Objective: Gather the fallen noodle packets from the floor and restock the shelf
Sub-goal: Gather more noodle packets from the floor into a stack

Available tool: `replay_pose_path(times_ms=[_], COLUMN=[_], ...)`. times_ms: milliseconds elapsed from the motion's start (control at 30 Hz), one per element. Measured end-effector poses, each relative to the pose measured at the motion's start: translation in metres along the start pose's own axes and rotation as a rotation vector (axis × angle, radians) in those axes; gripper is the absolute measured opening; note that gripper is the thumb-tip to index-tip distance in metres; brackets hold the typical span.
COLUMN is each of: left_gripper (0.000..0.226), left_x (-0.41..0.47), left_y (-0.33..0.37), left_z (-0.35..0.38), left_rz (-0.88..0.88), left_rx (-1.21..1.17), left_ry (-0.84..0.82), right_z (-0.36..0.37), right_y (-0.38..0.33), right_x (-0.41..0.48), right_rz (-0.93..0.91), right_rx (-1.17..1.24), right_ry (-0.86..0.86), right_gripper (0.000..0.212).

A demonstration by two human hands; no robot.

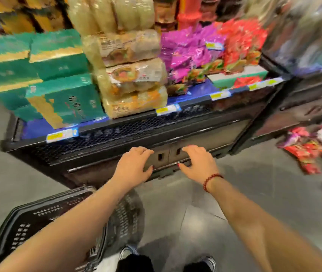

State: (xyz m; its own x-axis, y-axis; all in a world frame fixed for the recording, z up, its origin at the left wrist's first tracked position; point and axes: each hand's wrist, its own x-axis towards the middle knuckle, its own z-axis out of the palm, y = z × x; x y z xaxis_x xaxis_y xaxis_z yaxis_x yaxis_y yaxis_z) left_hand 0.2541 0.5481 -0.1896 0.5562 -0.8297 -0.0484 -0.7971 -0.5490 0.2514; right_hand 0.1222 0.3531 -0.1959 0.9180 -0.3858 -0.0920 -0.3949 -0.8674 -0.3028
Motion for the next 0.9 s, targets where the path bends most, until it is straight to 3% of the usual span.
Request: replay_pose_path(times_ms=[267, 433, 667, 900], left_gripper=[0.052, 0.049, 0.049, 0.05], left_x=[0.121, 0.173, 0.245, 0.345], left_y=[0.219, 0.341, 0.472, 0.577], left_z=[0.039, 0.054, 0.072, 0.098], left_rz=[0.255, 0.432, 0.656, 0.825], left_rx=[0.034, 0.022, 0.049, 0.059], left_ry=[-0.112, -0.163, -0.214, -0.232], right_z=[-0.087, -0.124, -0.155, -0.187], right_y=[0.212, 0.314, 0.419, 0.52], right_x=[-0.101, -0.16, -0.215, -0.216], right_rz=[0.303, 0.528, 0.733, 0.893], right_rx=[0.007, 0.046, 0.12, 0.098], right_ry=[0.139, 0.139, 0.271, 0.311], right_gripper=[0.052, 0.056, 0.058, 0.055])
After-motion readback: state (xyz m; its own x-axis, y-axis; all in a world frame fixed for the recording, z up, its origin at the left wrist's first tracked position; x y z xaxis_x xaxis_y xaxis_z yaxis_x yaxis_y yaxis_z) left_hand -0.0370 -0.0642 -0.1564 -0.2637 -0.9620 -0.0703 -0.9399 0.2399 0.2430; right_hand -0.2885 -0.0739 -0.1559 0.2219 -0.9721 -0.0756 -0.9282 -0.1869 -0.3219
